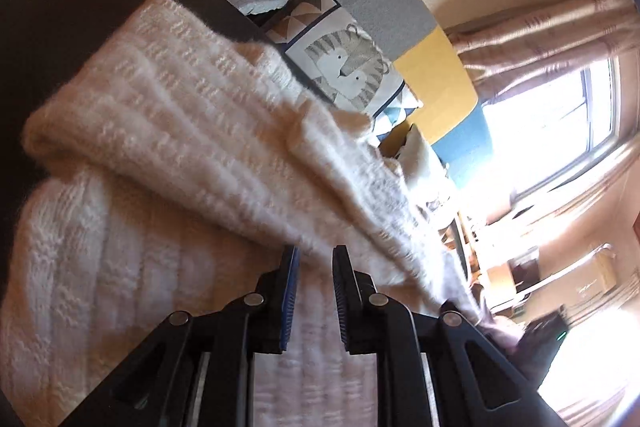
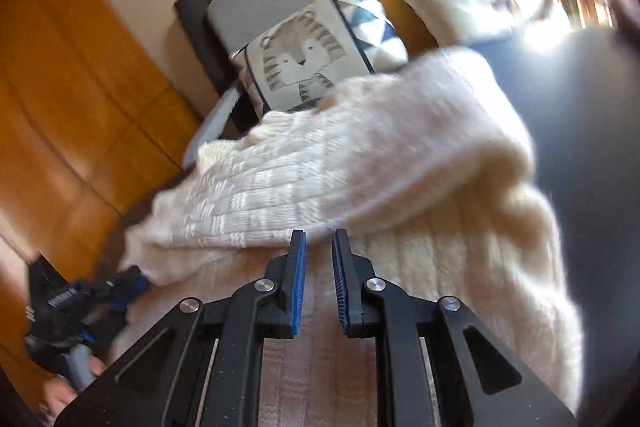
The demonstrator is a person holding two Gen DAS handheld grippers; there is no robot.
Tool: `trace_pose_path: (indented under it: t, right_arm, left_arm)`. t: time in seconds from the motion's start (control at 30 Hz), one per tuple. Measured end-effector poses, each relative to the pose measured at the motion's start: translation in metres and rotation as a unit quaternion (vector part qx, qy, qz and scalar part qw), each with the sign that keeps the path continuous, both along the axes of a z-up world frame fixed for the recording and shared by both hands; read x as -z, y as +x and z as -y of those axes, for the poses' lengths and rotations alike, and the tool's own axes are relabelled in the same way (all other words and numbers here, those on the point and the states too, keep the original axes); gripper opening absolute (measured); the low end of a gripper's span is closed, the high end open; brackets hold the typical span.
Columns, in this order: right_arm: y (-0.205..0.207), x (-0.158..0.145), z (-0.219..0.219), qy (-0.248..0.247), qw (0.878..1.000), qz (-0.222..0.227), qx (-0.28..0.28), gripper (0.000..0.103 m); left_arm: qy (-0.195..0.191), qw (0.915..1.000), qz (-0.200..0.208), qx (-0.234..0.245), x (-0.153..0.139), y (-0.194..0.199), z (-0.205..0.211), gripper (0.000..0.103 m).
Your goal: Fold clothes
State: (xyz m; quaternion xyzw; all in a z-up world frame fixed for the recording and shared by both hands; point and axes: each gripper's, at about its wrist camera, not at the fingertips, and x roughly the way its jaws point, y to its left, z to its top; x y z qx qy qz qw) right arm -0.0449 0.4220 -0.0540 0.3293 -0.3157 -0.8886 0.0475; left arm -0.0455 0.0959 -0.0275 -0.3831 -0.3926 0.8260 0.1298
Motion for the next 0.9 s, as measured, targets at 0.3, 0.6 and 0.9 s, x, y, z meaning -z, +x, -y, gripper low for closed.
trace_pose_path:
  t: [0.3,0.6,0.9]
  right_arm:
    - [0.008,0.001,-0.015,-0.041,0.999,-0.015,0.024,0.014]
    - [0.02,0.004,-0.027,-0.056,0.996,-0.028,0.067,0.014]
    - [0.031,0.006,-0.034,-0.062,0.992,-0.045,0.1,0.013]
  left_arm:
    - [0.052,0.9986,0.013,-0.001,-0.026,-0.024,-0.003,0.019]
    - [0.065,0.9941,0.073,-0.046,0.002,-0.048,0.004,0.02]
    - [0.105,0.9904,0.058,-0.07,0.01,-0.062,0.003,0.015]
